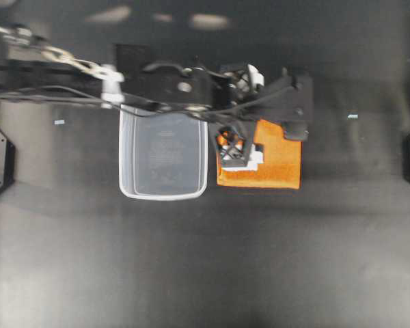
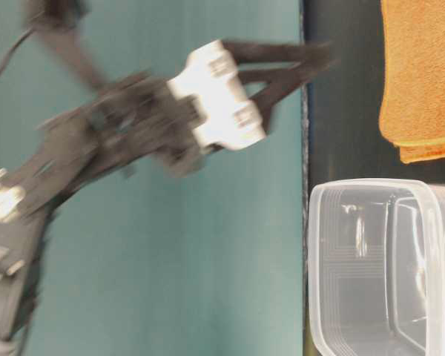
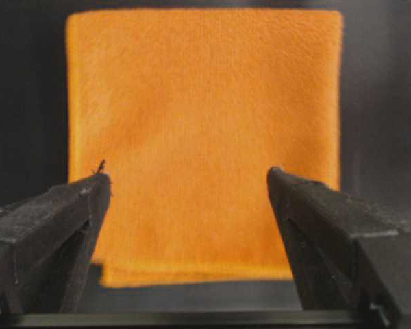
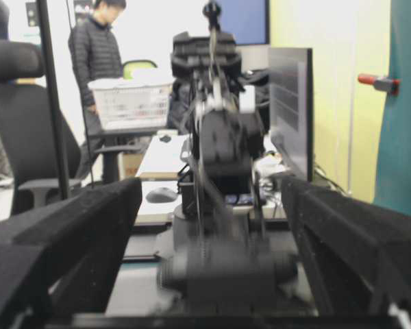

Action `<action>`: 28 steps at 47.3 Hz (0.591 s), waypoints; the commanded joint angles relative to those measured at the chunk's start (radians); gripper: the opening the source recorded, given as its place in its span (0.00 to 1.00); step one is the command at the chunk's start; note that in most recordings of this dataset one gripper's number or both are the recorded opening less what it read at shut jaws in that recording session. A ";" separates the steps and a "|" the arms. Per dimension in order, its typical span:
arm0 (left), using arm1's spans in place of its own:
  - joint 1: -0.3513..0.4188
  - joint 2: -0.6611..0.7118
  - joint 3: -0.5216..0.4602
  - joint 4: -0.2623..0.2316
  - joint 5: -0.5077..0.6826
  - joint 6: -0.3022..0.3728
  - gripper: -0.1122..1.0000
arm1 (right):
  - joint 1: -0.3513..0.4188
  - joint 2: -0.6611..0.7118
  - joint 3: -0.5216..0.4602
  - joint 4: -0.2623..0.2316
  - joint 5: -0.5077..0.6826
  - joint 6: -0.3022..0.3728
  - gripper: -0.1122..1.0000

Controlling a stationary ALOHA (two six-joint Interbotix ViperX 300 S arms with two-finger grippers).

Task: Place the orange towel into the container with the left arm.
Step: 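Lower the left gripper onto the orange towel and pinch it closed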

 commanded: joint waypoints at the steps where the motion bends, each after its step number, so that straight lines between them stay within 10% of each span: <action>1: 0.002 0.078 -0.067 0.003 0.003 0.003 0.90 | -0.003 0.006 -0.008 0.005 -0.002 0.002 0.81; 28: -0.005 0.222 -0.084 0.005 0.046 -0.002 0.81 | -0.003 0.005 -0.006 0.005 -0.002 0.009 0.81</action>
